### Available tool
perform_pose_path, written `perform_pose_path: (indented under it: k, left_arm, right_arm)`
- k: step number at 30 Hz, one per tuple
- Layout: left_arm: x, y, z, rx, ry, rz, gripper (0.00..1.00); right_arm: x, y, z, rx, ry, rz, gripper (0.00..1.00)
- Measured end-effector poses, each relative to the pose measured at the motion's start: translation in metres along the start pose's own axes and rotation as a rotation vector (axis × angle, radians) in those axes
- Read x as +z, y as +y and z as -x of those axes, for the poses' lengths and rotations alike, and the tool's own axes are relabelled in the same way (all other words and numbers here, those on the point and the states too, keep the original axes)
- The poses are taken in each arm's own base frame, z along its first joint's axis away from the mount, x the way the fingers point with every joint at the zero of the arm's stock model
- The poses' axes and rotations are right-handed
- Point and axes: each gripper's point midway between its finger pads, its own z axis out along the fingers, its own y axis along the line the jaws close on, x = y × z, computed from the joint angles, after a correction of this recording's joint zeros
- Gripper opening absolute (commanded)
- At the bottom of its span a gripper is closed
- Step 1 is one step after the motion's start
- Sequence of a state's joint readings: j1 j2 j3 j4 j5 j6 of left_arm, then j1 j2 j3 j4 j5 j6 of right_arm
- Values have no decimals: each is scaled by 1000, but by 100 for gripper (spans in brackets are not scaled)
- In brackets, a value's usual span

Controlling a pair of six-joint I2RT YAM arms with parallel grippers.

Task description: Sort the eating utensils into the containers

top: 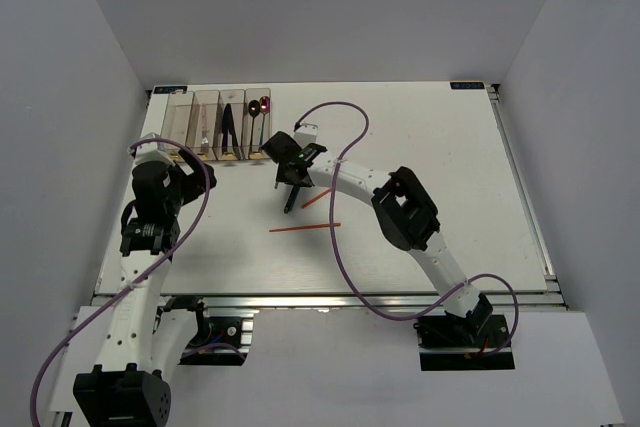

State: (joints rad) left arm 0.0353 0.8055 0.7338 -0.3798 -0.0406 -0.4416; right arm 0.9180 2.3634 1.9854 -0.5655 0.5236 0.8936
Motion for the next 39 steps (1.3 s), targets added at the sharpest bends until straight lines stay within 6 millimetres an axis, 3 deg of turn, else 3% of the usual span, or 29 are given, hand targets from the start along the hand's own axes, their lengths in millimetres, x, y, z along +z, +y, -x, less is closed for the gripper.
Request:
perform_pose_path:
  k: [39]
  left_arm:
    - [1,0,-1,0,6,-2,98]
  right_arm:
    - [4,1,8,13,6,26,53]
